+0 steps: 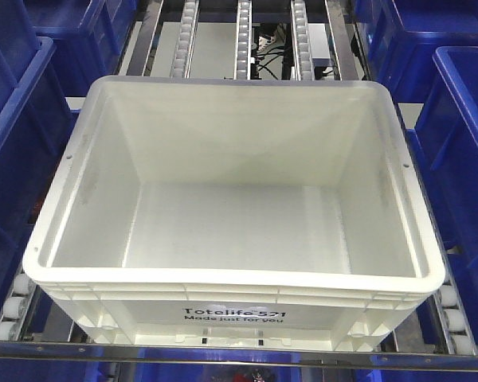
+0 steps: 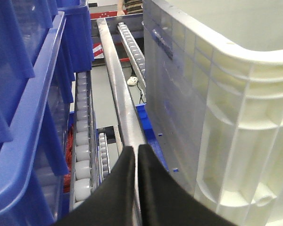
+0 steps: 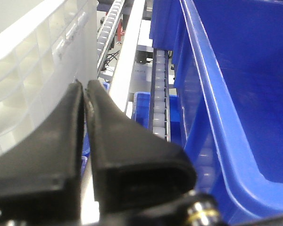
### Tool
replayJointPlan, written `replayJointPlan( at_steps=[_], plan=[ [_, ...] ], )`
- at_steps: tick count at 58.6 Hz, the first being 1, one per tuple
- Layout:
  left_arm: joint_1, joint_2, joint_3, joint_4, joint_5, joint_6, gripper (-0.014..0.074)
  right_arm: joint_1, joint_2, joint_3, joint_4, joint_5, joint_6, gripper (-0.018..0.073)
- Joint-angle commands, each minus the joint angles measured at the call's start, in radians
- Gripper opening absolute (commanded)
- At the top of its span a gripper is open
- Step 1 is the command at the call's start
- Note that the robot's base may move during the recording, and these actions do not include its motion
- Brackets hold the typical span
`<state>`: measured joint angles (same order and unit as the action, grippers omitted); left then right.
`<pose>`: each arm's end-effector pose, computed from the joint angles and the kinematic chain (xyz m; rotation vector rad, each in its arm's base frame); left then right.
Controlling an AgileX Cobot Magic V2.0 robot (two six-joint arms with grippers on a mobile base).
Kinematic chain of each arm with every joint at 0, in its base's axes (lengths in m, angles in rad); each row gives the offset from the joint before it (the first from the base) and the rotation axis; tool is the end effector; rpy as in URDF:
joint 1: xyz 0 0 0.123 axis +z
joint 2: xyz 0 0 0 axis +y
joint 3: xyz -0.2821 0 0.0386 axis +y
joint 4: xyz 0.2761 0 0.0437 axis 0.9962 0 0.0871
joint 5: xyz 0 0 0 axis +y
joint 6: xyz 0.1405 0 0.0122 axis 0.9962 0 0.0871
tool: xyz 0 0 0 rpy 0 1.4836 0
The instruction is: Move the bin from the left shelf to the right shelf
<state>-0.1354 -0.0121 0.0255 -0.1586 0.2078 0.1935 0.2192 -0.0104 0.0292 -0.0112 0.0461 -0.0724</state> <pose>0.1320 -0.0226 0.1796 0.1719 1.6945 -0.1002 0.1322 0.0294 0.2002 -0.2333 1.5318 0.1070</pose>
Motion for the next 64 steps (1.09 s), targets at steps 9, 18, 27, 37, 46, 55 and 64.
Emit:
replayJointPlan(
  at_steps=[9,18,27,37,46,55,64],
  plan=[
    [-0.002,-0.005,0.019,-0.004,-0.097,0.012,-0.0006,0.0,-0.001,0.017,-0.006,-0.082,-0.001,-0.0008],
    [-0.002,-0.005,0.019,-0.005,-0.256,0.007,-0.0006,0.0,-0.001,0.017,-0.002,-0.095,0.004,-0.0008],
    [-0.002,-0.005,0.019,-0.005,-0.51,0.003,-0.0006,0.0,-0.001,0.017,0.029,-0.137,0.014,-0.0008],
    [-0.002,-0.005,0.019,-0.005,-0.695,0.003,-0.0006,0.0,-0.001,0.017,0.034,-0.138,0.014,-0.0008],
    [-0.002,-0.005,0.019,-0.005,-0.724,0.002,-0.0006,0.0,-0.001,0.017,0.034,-0.161,0.014,-0.0008],
    [-0.002,-0.005,0.011,-0.005,-0.669,-0.193,-0.0006,0.0,-0.001,0.015,0.069,-0.228,0.04,-0.0008],
    [-0.002,-0.005,-0.047,0.007,-0.49,-0.292,-0.0006,0.0,-0.001,-0.01,0.12,-0.287,0.063,-0.0008]
  ],
)
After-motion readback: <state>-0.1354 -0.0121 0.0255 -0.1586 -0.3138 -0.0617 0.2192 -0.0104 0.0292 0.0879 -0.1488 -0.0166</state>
